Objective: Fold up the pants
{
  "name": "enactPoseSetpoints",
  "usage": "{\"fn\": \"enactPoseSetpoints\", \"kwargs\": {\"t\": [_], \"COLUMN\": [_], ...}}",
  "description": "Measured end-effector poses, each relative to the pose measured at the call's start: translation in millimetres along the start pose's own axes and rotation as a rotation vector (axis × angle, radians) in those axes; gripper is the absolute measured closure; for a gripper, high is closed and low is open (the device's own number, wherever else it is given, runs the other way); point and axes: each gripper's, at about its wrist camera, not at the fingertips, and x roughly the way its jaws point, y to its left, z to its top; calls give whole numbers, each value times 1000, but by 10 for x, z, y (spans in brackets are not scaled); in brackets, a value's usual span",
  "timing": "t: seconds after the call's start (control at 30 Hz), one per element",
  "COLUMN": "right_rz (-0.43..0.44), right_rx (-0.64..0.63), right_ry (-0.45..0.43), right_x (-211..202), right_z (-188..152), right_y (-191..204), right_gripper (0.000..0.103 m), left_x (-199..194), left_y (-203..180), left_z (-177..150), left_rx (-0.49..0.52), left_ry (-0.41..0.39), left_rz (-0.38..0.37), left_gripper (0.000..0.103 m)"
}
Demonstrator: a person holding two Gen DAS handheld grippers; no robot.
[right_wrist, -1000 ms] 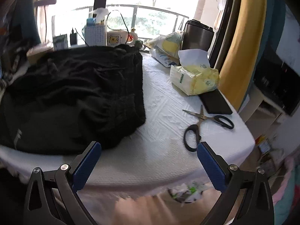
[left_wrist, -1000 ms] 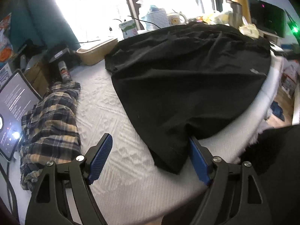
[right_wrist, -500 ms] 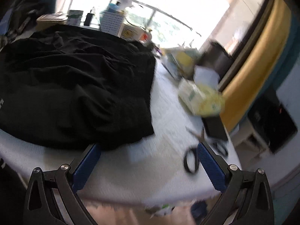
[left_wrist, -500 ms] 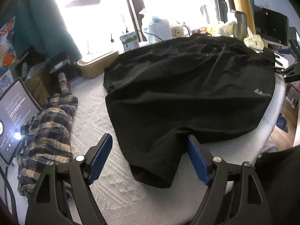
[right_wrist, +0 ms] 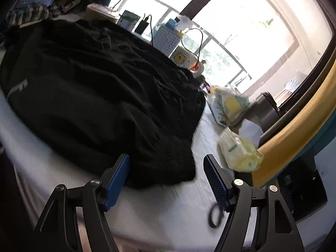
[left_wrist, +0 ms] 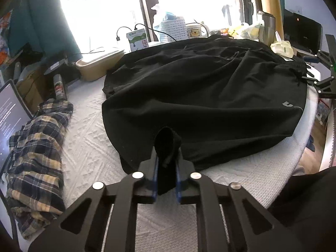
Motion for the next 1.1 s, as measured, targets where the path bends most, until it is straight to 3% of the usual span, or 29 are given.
{"fn": "enactPoseSetpoints", "kwargs": {"t": [0.13,0.4,0.67,0.87,1.0,1.03,1.07,1.1], "right_rz": [-3,19,56,20,60,75,106,121], "right_rx": [-23,-23,-43,-110,-106,-109,-117,-124], "right_ry": [6,-4,-3,-64,-93,-98,-100,-103], "right_x": [-42,-56,-73,17,126,145,167,191], "right_z": [-95,-81,-43,86,156,165,177,187], "right_y": [-2,6,117,260,209,198,195,203], "right_gripper": [28,28,28,26,27,31,47,52], "left_x": [2,-14,81,111,101,96,77,63], "left_y": [77,545,746,788,794,792,785,774], "left_z": [40,318,585,688,656,643,615,598], "left_rx": [-53,-267,-299,-286,-280,-278,-274,-271], "left_ry": [-8,-31,-29,-4,7,10,10,10], "left_rz": [-15,-42,-8,-24,-27,-32,-39,-43], "left_gripper": [100,100,100,100,101,101,101,101]}}
